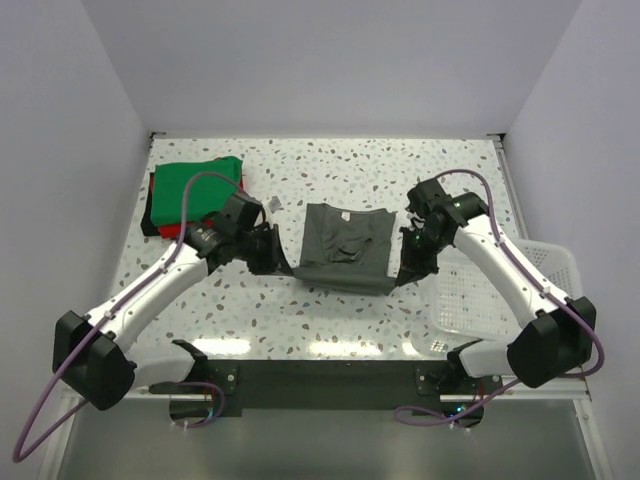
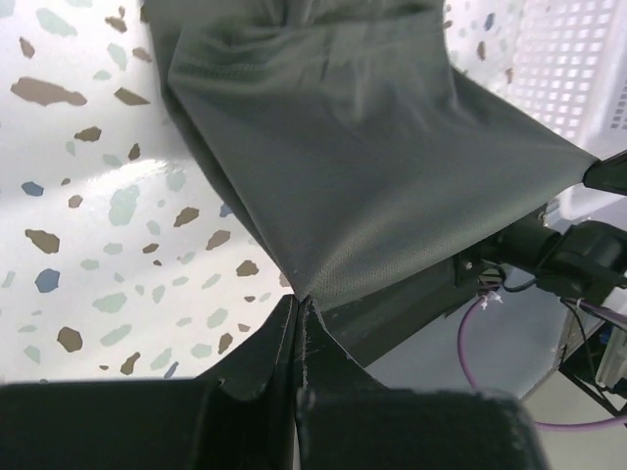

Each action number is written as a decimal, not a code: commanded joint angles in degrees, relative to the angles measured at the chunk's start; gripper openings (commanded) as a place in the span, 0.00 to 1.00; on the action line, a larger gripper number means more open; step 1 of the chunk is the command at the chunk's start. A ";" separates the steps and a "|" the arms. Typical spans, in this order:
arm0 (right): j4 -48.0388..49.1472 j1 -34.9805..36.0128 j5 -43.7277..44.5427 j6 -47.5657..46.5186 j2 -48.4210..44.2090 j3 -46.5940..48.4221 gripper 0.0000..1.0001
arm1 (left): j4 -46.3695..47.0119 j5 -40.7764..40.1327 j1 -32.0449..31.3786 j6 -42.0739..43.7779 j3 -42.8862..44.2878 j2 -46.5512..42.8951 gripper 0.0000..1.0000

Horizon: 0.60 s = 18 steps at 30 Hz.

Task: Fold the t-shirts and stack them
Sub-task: Fold the tshirt

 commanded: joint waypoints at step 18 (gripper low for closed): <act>4.82 -2.46 12.51 4.93 10.54 20.71 0.00 | 5.06 -0.02 5.97 3.01 20.58 17.92 0.00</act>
